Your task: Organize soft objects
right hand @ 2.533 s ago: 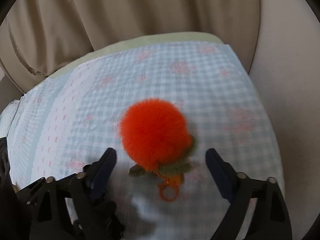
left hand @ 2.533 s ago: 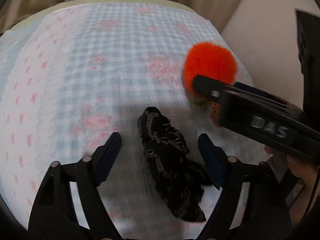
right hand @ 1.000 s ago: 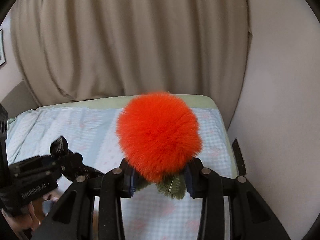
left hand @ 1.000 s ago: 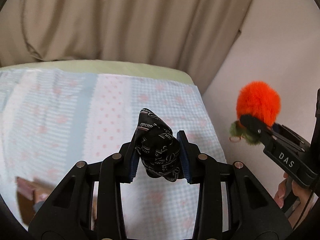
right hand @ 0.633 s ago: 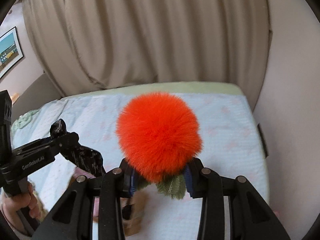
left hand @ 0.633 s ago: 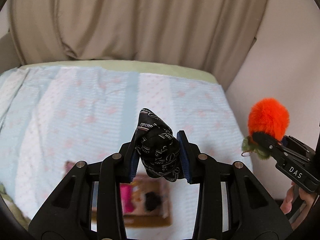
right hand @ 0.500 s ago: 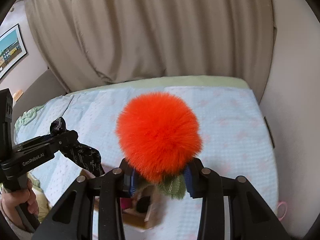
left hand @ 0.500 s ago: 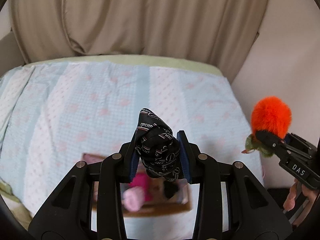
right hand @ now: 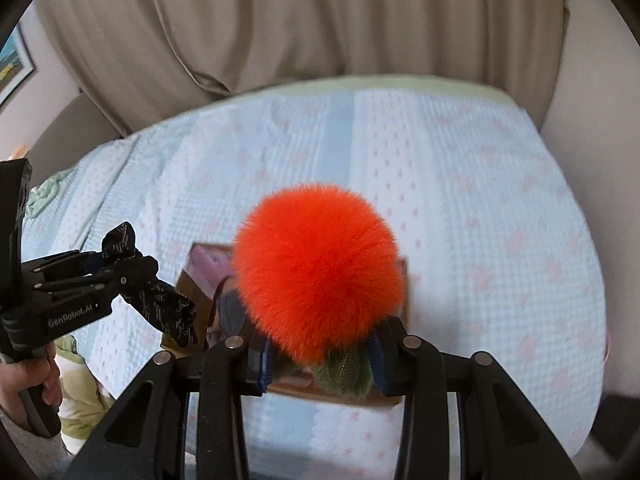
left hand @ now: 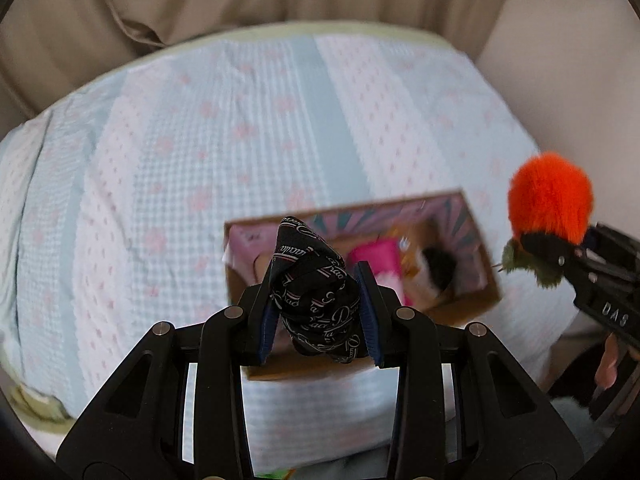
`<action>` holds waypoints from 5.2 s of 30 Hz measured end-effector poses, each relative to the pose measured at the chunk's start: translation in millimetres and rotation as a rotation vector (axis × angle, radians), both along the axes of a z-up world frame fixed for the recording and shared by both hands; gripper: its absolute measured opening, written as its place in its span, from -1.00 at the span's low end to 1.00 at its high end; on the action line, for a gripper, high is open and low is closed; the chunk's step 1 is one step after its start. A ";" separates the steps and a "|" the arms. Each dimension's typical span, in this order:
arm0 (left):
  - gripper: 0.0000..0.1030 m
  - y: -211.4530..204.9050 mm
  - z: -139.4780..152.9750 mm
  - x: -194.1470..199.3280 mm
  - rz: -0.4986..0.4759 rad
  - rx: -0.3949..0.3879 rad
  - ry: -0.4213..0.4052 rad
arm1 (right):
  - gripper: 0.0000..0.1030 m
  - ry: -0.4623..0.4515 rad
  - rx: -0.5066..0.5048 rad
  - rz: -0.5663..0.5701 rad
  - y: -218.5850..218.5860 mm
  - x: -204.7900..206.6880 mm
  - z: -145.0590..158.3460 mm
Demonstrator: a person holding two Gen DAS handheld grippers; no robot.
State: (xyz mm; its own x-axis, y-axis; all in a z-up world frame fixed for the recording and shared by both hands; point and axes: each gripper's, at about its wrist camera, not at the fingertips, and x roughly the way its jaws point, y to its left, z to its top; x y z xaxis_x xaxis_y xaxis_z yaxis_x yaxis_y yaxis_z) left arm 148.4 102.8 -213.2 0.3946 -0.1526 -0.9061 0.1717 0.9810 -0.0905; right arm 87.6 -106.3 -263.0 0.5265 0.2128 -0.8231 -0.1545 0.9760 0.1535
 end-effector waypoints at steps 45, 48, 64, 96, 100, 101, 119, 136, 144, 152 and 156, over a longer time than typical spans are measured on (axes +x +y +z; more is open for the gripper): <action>1.00 -17.4 -8.9 35.2 -0.052 0.023 0.094 | 0.95 0.198 0.043 -0.104 -20.9 45.2 17.6; 1.00 -17.3 36.2 31.5 0.013 -0.030 0.010 | 0.95 0.088 0.019 -0.091 -31.0 43.9 71.7; 1.00 -37.9 245.8 -63.9 0.177 -0.012 -0.544 | 0.95 -0.328 -0.052 -0.127 -54.7 -35.7 239.7; 1.00 -47.4 254.2 -122.7 0.161 -0.018 -0.600 | 0.95 -0.388 -0.080 -0.142 -53.5 -84.4 249.3; 1.00 -46.0 254.6 -125.8 0.171 -0.027 -0.605 | 0.95 -0.393 -0.078 -0.146 -54.6 -86.5 251.8; 1.00 -46.0 254.3 -126.0 0.172 -0.027 -0.605 | 0.95 -0.393 -0.077 -0.148 -55.0 -86.6 252.3; 1.00 -45.9 255.9 -131.6 0.171 -0.026 -0.619 | 0.95 -0.407 -0.076 -0.150 -54.7 -89.5 252.2; 1.00 -44.8 257.5 -130.9 0.150 -0.042 -0.621 | 0.95 -0.407 -0.077 -0.137 -50.9 -87.0 253.4; 1.00 -45.0 258.6 -129.2 0.178 -0.020 -0.630 | 0.95 -0.398 -0.074 -0.135 -51.2 -86.5 253.1; 1.00 -41.2 255.2 -126.4 0.210 -0.021 -0.625 | 0.95 -0.393 -0.073 -0.138 -51.1 -84.7 253.6; 1.00 -37.0 254.9 -128.0 0.241 -0.029 -0.643 | 0.95 -0.386 -0.075 -0.141 -50.6 -83.2 253.1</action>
State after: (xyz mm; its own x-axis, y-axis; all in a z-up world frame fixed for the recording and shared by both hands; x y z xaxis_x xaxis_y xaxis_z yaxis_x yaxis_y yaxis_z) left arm 20.4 65.8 41.7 0.8789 -0.0140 -0.4769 -0.0226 0.9972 -0.0709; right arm 4.4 -156.9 -9.9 0.8192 0.0639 -0.5700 -0.0513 0.9980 0.0382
